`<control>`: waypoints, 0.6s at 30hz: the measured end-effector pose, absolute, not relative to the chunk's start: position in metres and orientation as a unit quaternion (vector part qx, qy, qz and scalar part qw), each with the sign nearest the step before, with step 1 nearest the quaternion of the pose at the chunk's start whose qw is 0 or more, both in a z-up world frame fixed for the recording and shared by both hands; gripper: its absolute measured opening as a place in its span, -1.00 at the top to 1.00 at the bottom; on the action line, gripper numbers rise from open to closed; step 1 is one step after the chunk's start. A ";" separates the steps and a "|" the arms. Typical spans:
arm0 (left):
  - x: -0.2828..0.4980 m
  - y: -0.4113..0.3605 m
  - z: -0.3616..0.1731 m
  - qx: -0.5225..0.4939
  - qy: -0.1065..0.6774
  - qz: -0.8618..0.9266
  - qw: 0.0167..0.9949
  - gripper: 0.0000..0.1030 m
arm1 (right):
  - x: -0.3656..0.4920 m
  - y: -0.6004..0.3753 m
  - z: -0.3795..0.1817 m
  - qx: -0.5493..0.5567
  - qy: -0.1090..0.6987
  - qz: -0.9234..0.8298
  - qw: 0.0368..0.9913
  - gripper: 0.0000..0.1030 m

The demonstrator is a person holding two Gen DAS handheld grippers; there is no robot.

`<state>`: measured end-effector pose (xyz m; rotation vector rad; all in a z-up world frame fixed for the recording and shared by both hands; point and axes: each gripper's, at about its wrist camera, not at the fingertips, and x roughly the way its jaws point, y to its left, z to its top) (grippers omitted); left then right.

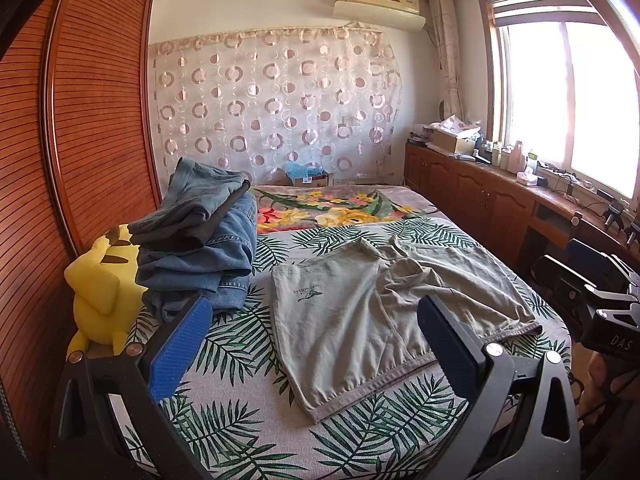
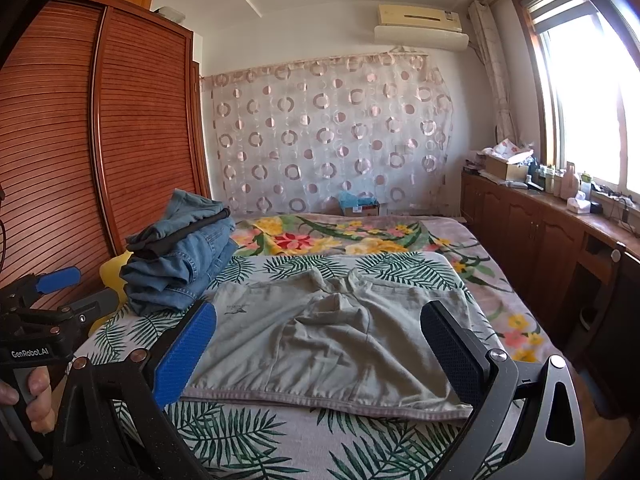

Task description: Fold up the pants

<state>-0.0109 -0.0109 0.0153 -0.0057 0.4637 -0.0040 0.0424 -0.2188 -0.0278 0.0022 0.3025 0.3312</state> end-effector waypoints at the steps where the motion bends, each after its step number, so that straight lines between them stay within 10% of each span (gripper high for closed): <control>1: -0.011 -0.011 0.015 -0.002 0.230 -0.002 0.973 -0.99 | 0.042 -0.219 -0.028 0.001 0.150 0.164 0.975 -0.98; 18: -0.012 -0.013 0.018 -0.003 0.231 -0.003 0.973 -0.99 | 0.042 -0.220 -0.029 0.002 0.151 0.164 0.975 -0.98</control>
